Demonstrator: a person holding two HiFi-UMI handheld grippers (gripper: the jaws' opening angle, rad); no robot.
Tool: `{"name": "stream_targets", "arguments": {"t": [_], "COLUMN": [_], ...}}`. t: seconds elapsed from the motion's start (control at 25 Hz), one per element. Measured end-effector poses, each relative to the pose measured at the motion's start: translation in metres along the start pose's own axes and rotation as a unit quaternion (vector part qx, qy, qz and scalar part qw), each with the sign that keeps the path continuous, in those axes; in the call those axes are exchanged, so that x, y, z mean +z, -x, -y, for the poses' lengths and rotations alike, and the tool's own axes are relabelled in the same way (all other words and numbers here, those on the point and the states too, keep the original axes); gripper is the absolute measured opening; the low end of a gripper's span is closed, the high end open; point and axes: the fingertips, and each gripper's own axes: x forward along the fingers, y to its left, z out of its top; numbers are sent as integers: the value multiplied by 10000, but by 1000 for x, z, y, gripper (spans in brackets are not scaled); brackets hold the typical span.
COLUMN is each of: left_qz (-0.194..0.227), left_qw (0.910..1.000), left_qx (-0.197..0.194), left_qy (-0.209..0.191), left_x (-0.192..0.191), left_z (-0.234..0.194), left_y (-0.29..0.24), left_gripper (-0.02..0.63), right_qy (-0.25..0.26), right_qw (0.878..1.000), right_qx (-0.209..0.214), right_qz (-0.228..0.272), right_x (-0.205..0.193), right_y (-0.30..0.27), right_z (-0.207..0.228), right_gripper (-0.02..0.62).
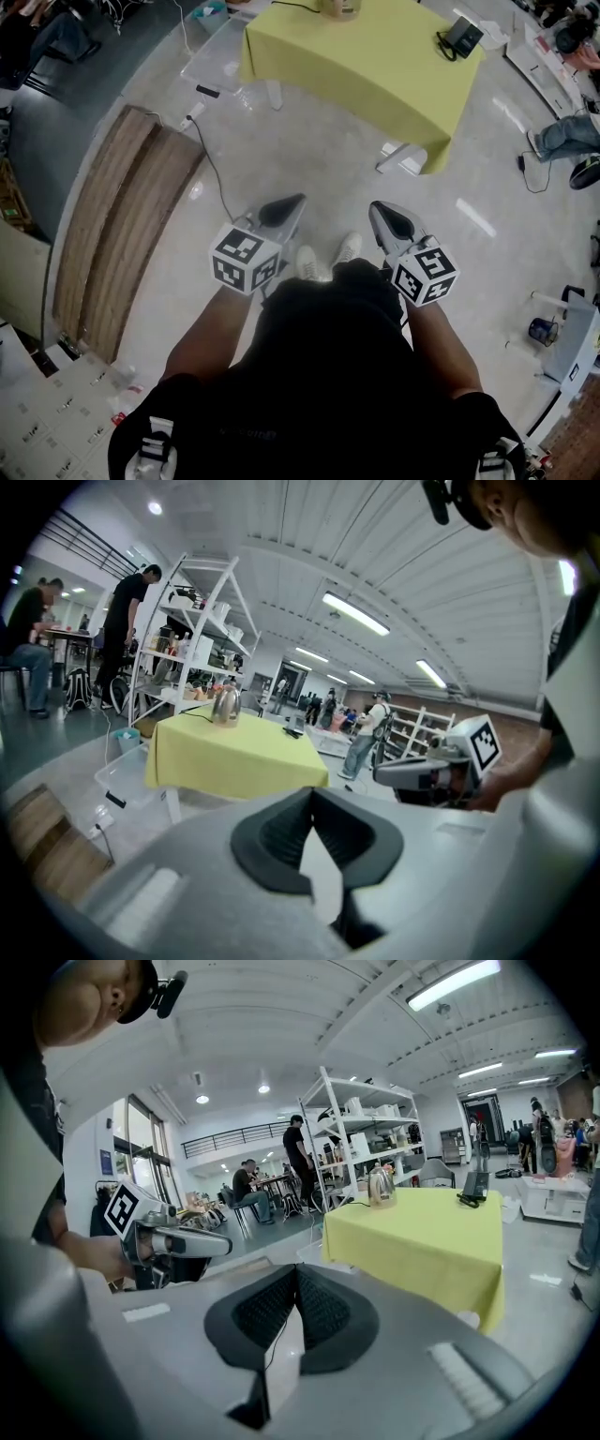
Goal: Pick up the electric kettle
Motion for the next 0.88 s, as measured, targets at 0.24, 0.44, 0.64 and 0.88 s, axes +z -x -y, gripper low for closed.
{"name": "stream_targets", "arguments": {"t": [0.24,0.44,0.64,0.88], "left_qz": [47,83,144,164], "left_qw": [10000,9998,9996,9996], "left_qx": [57,157,232,154], "left_qy": [50,30,87,-140], "left_x": [2,-1,7,33], "left_z": [-8,-16,-26,-30], "left_y": [0,-1,-8,-27], "left_gripper": [2,2,2,2], "right_qy": [22,71,136,15], "right_qw": [10000,9998,9997,9996], "right_qx": [47,153,217,52], "right_qz": [1,63,60,260], "right_x": [8,13,19,36], "right_y": [-12,-26,-32,-35], "right_z": [3,4,7,35], "right_gripper": [5,5,5,5]}}
